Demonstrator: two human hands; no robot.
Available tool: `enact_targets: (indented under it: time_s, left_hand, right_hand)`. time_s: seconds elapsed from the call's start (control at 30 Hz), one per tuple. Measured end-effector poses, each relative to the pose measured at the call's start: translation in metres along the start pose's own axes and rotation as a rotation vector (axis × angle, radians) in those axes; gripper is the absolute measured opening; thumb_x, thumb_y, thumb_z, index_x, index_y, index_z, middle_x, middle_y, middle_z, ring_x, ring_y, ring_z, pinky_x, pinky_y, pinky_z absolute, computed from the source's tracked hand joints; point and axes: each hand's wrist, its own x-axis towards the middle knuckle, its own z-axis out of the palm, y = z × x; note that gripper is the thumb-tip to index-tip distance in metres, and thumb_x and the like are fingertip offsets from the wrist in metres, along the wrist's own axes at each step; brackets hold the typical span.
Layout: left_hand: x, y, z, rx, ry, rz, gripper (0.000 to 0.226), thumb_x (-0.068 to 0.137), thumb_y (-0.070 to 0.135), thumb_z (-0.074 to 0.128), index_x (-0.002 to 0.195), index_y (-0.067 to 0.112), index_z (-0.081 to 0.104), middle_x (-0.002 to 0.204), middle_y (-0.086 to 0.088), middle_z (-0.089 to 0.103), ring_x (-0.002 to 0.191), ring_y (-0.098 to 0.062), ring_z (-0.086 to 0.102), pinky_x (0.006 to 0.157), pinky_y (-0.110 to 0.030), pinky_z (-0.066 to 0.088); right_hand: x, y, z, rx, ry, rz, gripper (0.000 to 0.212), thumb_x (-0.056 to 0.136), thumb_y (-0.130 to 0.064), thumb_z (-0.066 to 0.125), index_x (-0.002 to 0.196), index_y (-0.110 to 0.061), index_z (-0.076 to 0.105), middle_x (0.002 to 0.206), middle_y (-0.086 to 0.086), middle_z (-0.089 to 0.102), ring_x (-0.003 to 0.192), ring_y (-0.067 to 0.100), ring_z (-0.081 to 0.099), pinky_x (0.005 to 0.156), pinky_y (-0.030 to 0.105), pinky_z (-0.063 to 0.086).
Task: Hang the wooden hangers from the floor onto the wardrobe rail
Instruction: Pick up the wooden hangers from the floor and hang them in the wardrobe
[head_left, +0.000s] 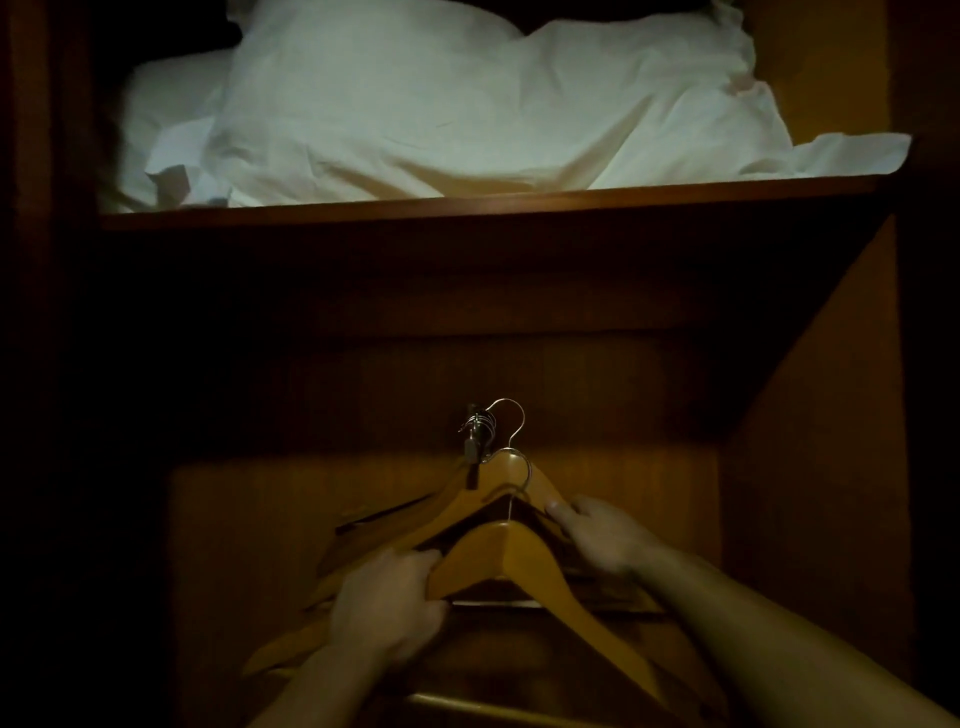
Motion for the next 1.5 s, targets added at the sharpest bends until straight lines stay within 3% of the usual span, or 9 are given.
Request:
enact_targets:
  time_s: [0.1, 0.3, 0.53, 0.7, 0.9, 1.0, 1.17, 1.27, 1.5]
  left_hand:
    - [0.007, -0.014, 0.004, -0.012, 0.006, 0.007, 0.016, 0.091, 0.035, 0.057, 0.106, 0.038, 0.061, 0.081, 0.021, 0.049, 0.081, -0.004, 0.052, 0.073, -0.025, 0.039]
    - [0.022, -0.03, 0.004, 0.011, -0.001, 0.008, 0.016, 0.09, 0.039, 0.058, 0.106, 0.04, 0.058, 0.099, 0.012, 0.058, 0.094, -0.008, 0.053, 0.086, -0.029, 0.045]
    - [0.029, -0.029, 0.009, -0.002, 0.038, 0.039, 0.017, 0.088, 0.038, 0.059, 0.105, 0.039, 0.059, 0.095, 0.015, 0.056, 0.094, -0.007, 0.05, 0.087, -0.03, 0.045]
    - [0.031, -0.03, 0.008, 0.011, 0.05, 0.059, 0.009, 0.088, 0.033, 0.058, 0.097, 0.036, 0.06, 0.086, 0.017, 0.054, 0.085, -0.007, 0.051, 0.077, -0.028, 0.042]
    - [0.027, -0.031, 0.014, 0.028, 0.044, 0.026, 0.016, 0.088, 0.039, 0.058, 0.104, 0.038, 0.061, 0.097, 0.013, 0.06, 0.094, -0.009, 0.054, 0.086, -0.031, 0.046]
    - [0.025, -0.03, 0.015, 0.016, 0.06, 0.033, 0.005, 0.088, 0.037, 0.057, 0.092, 0.037, 0.06, 0.09, 0.014, 0.058, 0.084, -0.005, 0.052, 0.075, -0.028, 0.043]
    - [0.025, -0.022, 0.012, 0.043, 0.043, 0.016, 0.002, 0.086, 0.037, 0.059, 0.088, 0.038, 0.058, 0.087, 0.012, 0.059, 0.082, -0.007, 0.053, 0.074, -0.029, 0.043]
    - [0.03, -0.014, 0.007, 0.05, 0.031, -0.001, 0.012, 0.085, 0.037, 0.06, 0.078, 0.038, 0.052, 0.084, 0.012, 0.059, 0.078, -0.007, 0.055, 0.071, -0.03, 0.044]
    - [0.05, 0.002, -0.009, 0.03, 0.077, -0.025, 0.004, 0.089, 0.034, 0.061, 0.09, 0.03, 0.06, 0.076, 0.012, 0.06, 0.064, -0.001, 0.051, 0.055, -0.021, 0.03]
  right_hand:
    - [0.009, -0.004, 0.011, -0.01, -0.004, 0.0, 0.045, 0.102, -0.056, 0.029, 0.117, -0.021, 0.053, 0.109, 0.0, 0.062, 0.099, 0.015, 0.06, 0.094, 0.039, 0.049]
    - [0.02, 0.0, 0.027, 0.035, -0.01, 0.026, 0.06, 0.102, -0.057, 0.029, 0.145, -0.017, 0.042, 0.141, 0.004, 0.053, 0.124, 0.022, 0.052, 0.101, 0.037, 0.042]
    - [0.028, -0.001, 0.029, 0.023, -0.024, -0.009, 0.059, 0.101, -0.059, 0.028, 0.14, -0.018, 0.047, 0.128, 0.002, 0.061, 0.113, 0.018, 0.058, 0.101, 0.041, 0.045]
    - [0.033, -0.004, 0.035, -0.064, -0.034, -0.029, 0.061, 0.1, -0.06, 0.026, 0.143, -0.02, 0.044, 0.14, 0.003, 0.055, 0.124, 0.022, 0.052, 0.107, 0.04, 0.039]
    - [0.04, 0.006, 0.045, -0.052, -0.027, 0.002, 0.071, 0.098, -0.064, 0.026, 0.153, -0.018, 0.03, 0.154, 0.007, 0.041, 0.138, 0.027, 0.041, 0.114, 0.042, 0.032]
    - [0.04, 0.003, 0.044, -0.011, -0.048, 0.014, 0.068, 0.099, -0.062, 0.029, 0.148, -0.016, 0.04, 0.144, 0.007, 0.051, 0.129, 0.026, 0.049, 0.109, 0.043, 0.038]
    - [0.028, 0.013, 0.037, 0.0, 0.041, -0.027, 0.065, 0.098, -0.065, 0.026, 0.132, -0.017, 0.053, 0.128, 0.006, 0.061, 0.113, 0.023, 0.058, 0.098, 0.038, 0.044]
    - [0.015, 0.021, 0.03, 0.067, 0.116, -0.053, 0.06, 0.095, -0.069, 0.022, 0.117, -0.024, 0.056, 0.107, -0.002, 0.065, 0.095, 0.014, 0.061, 0.089, 0.038, 0.05]
    - [-0.007, 0.021, 0.013, 0.168, 0.189, -0.192, 0.083, 0.071, -0.094, 0.009, 0.097, -0.033, 0.06, 0.091, -0.004, 0.066, 0.083, 0.014, 0.064, 0.085, 0.043, 0.053]
